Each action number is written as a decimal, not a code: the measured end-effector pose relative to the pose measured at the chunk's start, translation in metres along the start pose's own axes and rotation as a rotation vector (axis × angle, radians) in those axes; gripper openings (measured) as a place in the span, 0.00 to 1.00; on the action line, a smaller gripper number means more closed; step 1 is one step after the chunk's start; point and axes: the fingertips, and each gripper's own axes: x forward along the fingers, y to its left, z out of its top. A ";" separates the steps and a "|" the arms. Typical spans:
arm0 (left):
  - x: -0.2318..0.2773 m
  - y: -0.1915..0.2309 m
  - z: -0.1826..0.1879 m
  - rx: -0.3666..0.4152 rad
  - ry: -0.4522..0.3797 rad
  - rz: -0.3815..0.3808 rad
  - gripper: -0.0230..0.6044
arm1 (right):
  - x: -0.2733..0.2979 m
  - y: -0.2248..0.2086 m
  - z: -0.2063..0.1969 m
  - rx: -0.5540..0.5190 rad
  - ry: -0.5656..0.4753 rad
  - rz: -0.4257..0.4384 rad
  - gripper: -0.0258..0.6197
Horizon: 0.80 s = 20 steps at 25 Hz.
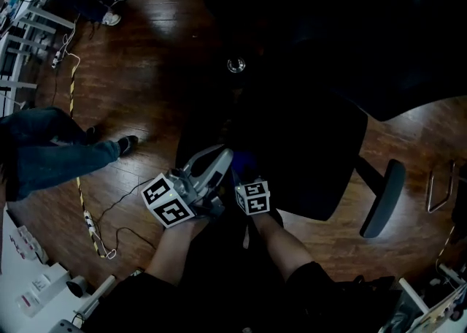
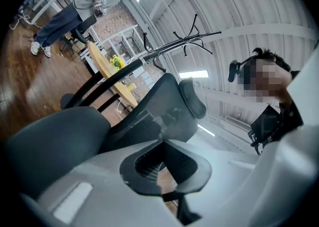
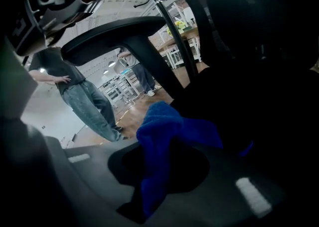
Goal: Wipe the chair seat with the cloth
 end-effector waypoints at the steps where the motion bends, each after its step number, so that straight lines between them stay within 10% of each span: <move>1: 0.003 -0.001 -0.002 0.000 0.016 -0.011 0.02 | -0.007 -0.011 -0.005 0.002 0.003 -0.030 0.14; 13: 0.082 -0.034 -0.075 -0.019 0.209 -0.163 0.02 | -0.200 -0.211 -0.084 0.248 -0.055 -0.472 0.14; 20: 0.108 -0.054 -0.101 -0.010 0.246 -0.194 0.02 | -0.261 -0.253 -0.107 0.268 -0.096 -0.549 0.14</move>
